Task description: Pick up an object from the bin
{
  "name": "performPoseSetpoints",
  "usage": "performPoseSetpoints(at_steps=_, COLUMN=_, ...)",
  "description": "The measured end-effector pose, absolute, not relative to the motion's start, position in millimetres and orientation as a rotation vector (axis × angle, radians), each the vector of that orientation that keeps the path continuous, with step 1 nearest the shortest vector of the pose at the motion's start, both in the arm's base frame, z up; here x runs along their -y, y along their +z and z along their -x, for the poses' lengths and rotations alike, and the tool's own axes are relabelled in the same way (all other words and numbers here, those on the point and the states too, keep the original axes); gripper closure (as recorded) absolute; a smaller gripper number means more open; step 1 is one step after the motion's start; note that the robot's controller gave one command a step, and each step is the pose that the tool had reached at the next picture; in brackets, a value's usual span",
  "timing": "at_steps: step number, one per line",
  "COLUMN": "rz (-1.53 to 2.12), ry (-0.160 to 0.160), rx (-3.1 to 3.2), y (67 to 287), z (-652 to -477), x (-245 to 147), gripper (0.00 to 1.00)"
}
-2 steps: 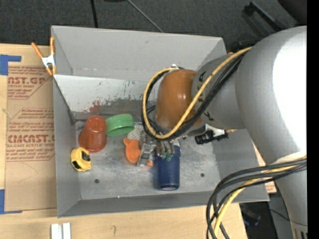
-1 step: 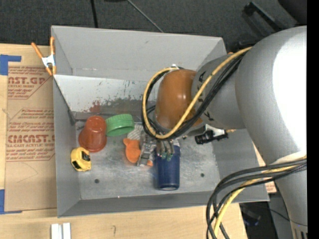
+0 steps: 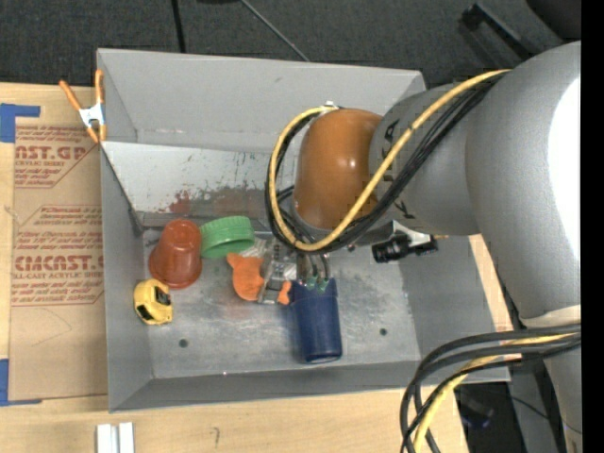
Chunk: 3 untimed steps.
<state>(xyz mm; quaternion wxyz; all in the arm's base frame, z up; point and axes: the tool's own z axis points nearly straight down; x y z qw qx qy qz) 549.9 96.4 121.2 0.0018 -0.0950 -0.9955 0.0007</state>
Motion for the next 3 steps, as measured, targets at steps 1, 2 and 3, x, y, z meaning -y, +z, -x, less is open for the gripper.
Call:
performPoseSetpoints(at_steps=1, rz=0.291, ry=-0.003, rx=3.132, y=141.1, z=-550.3, x=-101.7, gripper=1.00)
performPoseSetpoints(at_steps=2, rz=0.036, ry=-0.001, rx=3.146, y=135.9, z=-549.7, x=-102.4, gripper=1.00)
performPoseSetpoints(at_steps=3, rz=0.284, ry=-0.001, rx=3.130, y=342.7, z=-566.5, x=-74.6, gripper=1.00)
